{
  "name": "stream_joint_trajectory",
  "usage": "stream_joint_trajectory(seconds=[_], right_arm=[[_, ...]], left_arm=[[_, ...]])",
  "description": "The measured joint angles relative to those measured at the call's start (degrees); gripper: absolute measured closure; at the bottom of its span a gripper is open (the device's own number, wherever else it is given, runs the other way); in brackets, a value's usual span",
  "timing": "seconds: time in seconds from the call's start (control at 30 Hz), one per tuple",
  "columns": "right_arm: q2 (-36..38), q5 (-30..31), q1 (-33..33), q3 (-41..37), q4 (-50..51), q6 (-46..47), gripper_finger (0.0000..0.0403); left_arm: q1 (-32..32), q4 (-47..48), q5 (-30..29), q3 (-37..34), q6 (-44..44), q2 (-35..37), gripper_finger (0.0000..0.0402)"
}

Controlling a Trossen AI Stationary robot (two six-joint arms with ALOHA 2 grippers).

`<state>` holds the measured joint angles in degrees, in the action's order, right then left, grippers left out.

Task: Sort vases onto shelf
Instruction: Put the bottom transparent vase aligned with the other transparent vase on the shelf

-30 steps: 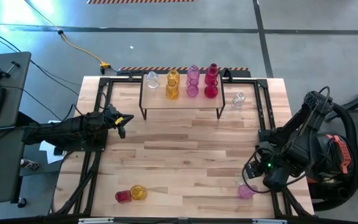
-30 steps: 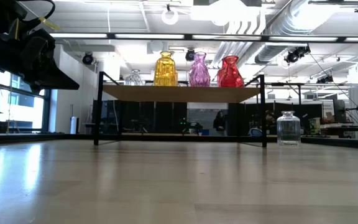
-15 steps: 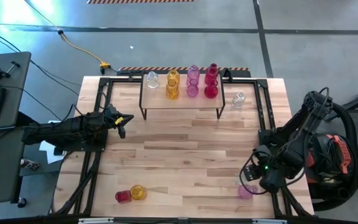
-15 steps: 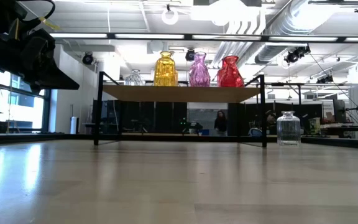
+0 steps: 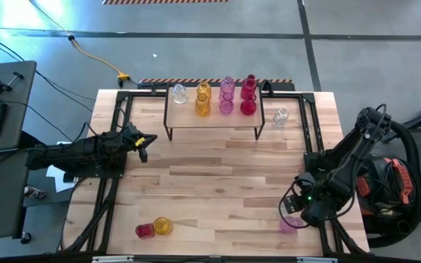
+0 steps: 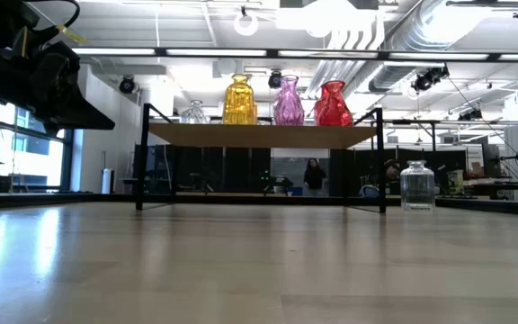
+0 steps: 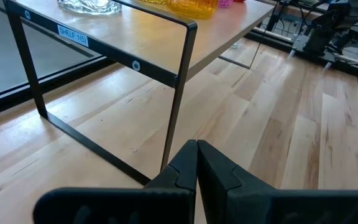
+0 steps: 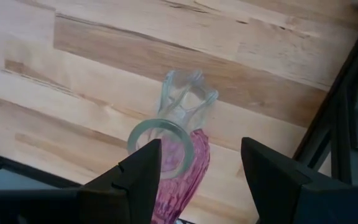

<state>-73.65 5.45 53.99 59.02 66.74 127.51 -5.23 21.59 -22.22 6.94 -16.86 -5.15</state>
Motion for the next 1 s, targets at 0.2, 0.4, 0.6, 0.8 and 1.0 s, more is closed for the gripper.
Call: stream_joint_trajectory(seconds=[0.2, 0.4, 0.6, 0.8, 1.0], right_arm=[[-1.8, -0.4, 0.0, 0.0, -0.1, 0.0, 0.0202], [-2.5, -1.2, -0.4, 0.0, -0.1, 0.0, 0.0228], [-2.6, -1.2, -1.6, 0.0, 0.4, 0.0, 0.0287], [-2.6, -1.2, -2.7, 0.0, 1.0, -0.5, 0.0343], [-2.5, -1.2, -3.9, 0.1, 1.0, -2.0, 0.0396]], left_arm=[[0.0, 0.0, 0.0, 0.0, 0.0, 0.0, 0.0401], [0.0, 0.0, 0.0, 0.0, 0.0, 0.0, 0.0401], [0.0, 0.0, 0.0, 0.0, 0.0, 0.0, 0.0401], [0.0, 0.0, 0.0, 0.0, 0.0, 0.0, 0.0401], [0.0, 0.0, 0.0, 0.0, 0.0, 0.0, 0.0401]])
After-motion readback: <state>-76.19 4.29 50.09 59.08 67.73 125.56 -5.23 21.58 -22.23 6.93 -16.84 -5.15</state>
